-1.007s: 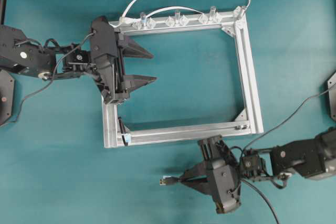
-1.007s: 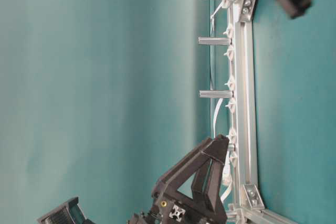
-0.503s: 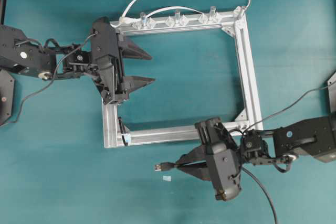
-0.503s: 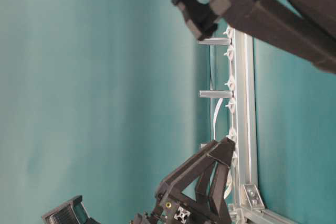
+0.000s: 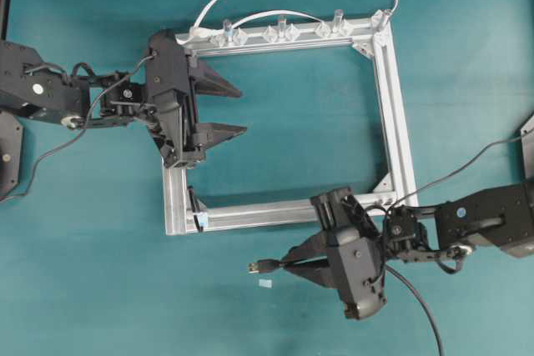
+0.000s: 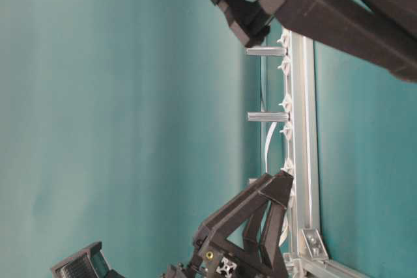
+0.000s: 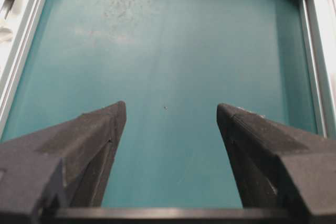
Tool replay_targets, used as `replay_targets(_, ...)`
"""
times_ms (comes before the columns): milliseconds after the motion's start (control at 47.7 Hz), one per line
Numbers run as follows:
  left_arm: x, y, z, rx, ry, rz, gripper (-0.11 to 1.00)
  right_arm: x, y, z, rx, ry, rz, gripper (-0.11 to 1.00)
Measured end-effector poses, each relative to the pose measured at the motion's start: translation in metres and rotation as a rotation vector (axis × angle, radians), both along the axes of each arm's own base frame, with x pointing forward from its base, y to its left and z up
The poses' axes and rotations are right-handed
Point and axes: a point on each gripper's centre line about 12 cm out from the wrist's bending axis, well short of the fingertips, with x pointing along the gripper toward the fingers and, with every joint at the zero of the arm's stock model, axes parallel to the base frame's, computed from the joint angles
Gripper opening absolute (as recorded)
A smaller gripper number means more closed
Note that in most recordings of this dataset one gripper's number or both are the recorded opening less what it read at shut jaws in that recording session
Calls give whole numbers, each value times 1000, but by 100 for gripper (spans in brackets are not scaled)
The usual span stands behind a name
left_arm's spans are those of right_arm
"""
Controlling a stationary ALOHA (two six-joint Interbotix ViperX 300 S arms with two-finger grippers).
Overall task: Insert the wire through the string loop located on the left side.
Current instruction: 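Lift the plug and carry it toward the zip-tie loop on the frame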
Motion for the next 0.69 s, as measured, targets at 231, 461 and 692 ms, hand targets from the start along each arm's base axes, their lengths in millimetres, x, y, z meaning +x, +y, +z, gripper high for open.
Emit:
replay_targets(231, 0, -1, 0, 1, 0, -2, 75, 3, -11, 0, -1, 0, -26, 9)
replay_targets(461, 0, -1, 1, 2, -3, -2, 75, 10, -32, 0, -8, -1, -77, 9)
replay_targets(692, 0, -1, 0, 1, 5, -4, 75, 12, -46, -2, -28, 25, -79, 9)
